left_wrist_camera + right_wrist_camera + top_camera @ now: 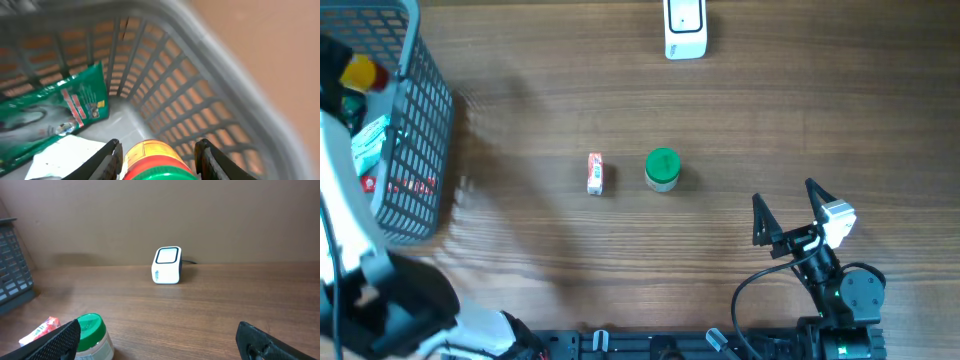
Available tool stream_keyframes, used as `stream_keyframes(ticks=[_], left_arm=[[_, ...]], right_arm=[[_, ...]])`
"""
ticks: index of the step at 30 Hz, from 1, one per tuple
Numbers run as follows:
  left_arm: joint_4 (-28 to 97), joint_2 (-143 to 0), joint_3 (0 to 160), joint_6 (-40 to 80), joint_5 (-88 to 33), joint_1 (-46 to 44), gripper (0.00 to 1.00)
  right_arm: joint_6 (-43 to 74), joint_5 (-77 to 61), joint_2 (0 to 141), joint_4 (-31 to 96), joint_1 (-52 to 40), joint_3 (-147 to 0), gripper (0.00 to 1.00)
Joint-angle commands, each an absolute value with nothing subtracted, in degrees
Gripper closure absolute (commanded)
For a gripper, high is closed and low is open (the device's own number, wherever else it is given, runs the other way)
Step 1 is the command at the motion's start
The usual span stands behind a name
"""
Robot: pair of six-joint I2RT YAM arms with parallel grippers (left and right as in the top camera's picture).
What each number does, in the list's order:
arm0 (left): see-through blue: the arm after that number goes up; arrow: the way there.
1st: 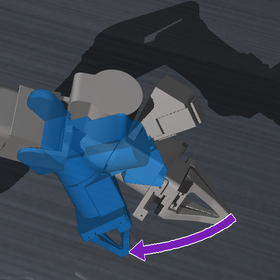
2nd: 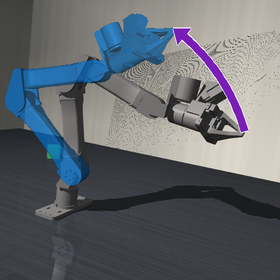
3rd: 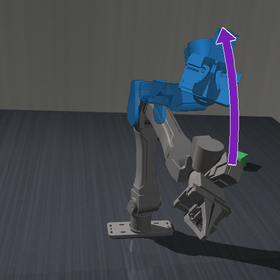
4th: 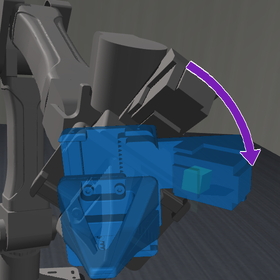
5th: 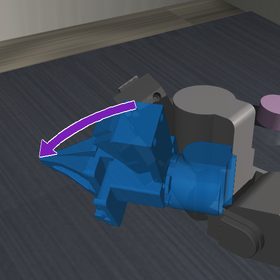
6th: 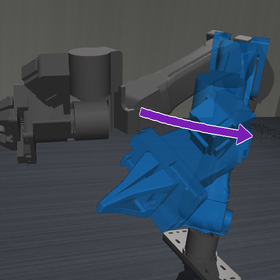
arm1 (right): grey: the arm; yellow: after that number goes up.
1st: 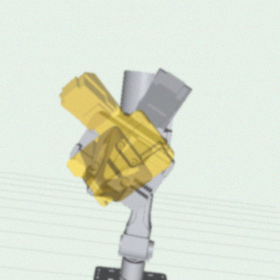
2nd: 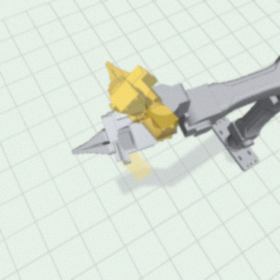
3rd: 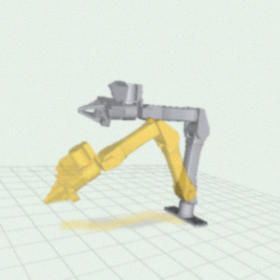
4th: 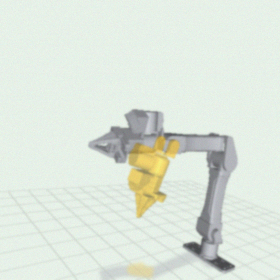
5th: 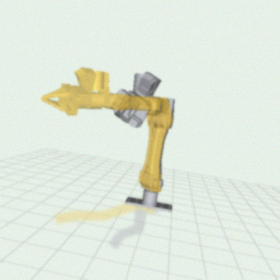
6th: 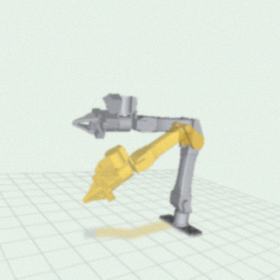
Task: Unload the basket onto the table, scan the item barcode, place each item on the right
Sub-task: 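Reach into the basket and grasp the red-capped sauce bottle with left gripper, then carry the sauce bottle out and stand it beside the jar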
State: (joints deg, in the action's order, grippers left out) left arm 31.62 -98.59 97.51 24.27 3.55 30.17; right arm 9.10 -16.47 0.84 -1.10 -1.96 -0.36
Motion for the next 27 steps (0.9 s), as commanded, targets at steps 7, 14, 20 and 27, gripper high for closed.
stream_keyframes(ticks=[7, 14, 20, 27], left_arm=[[41.52, -77.32, 98.28, 24.23, 4.08, 29.89, 0.56], [50.26, -68.79, 98.28, 24.93, 3.86, 21.54, 0.58], [55.75, -70.00, 98.28, 27.16, 3.92, 9.04, 0.62], [56.88, -75.16, 98.28, 27.51, 3.92, -2.55, 0.61]], right_arm=[[8.56, -16.16, 0.43, -1.28, -2.13, -0.30, 0.00], [8.58, -16.19, 0.43, -1.28, -2.13, -0.30, 0.00], [8.54, -16.19, 0.43, -1.28, -2.13, -0.30, 0.00], [8.58, -16.19, 0.43, -1.28, -2.13, -0.30, 0.00]])
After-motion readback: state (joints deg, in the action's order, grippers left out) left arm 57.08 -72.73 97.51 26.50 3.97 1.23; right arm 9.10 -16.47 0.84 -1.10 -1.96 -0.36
